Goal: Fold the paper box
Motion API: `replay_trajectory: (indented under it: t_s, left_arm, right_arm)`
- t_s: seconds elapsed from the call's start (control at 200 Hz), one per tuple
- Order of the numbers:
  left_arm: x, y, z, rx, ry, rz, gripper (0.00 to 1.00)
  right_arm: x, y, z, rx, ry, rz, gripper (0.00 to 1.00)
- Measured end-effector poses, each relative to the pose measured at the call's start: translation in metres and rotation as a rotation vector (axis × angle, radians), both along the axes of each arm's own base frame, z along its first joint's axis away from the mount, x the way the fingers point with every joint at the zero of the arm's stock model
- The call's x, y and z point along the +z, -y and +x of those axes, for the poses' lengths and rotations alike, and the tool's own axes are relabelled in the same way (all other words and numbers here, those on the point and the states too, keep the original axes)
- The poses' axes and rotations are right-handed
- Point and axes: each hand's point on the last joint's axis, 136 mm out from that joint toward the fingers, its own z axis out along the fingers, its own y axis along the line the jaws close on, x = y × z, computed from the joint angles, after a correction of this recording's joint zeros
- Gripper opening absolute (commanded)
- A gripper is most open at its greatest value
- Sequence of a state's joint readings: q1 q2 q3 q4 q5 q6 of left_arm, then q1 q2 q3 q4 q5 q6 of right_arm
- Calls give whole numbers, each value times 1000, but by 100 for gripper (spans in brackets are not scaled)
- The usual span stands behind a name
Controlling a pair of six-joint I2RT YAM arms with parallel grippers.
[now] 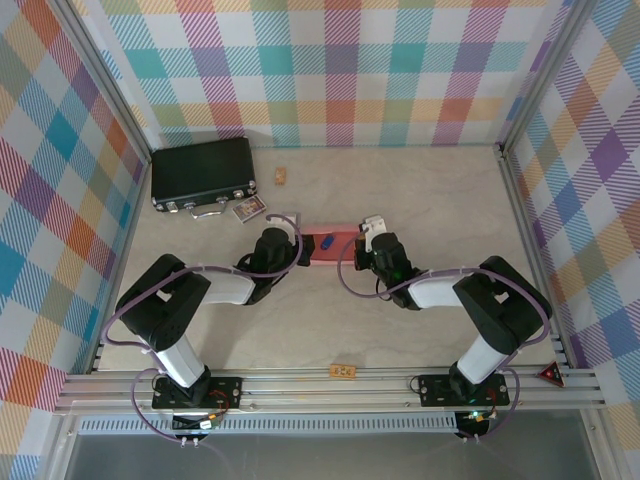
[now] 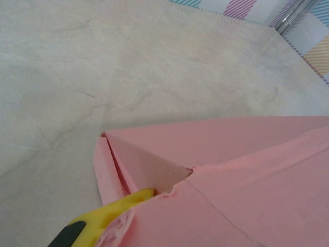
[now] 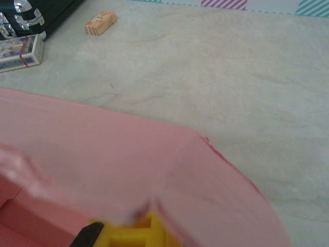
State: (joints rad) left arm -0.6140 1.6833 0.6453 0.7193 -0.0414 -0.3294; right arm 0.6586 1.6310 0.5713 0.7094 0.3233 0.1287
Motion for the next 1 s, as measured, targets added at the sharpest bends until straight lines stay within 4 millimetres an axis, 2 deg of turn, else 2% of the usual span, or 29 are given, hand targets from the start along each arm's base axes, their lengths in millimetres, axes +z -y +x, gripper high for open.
replay_trajectory:
  t_s: [0.34, 0.555, 0.79, 0.995]
  left_arm:
    - [-20, -5, -18, -18, -44, 10, 26]
    - [-11, -4, -26, -50, -25, 12, 36]
    - [-1, -9, -46, -111, -8, 37, 51]
    - [13, -16, -63, -149, 14, 51, 58]
  right_arm:
    - [-12, -4, -14, 17, -37, -6, 4]
    - [-13, -4, -15, 11, -47, 6, 4]
    - [-14, -7, -17, 18, -52, 7, 4]
    - [-14, -8, -18, 20, -55, 8, 5]
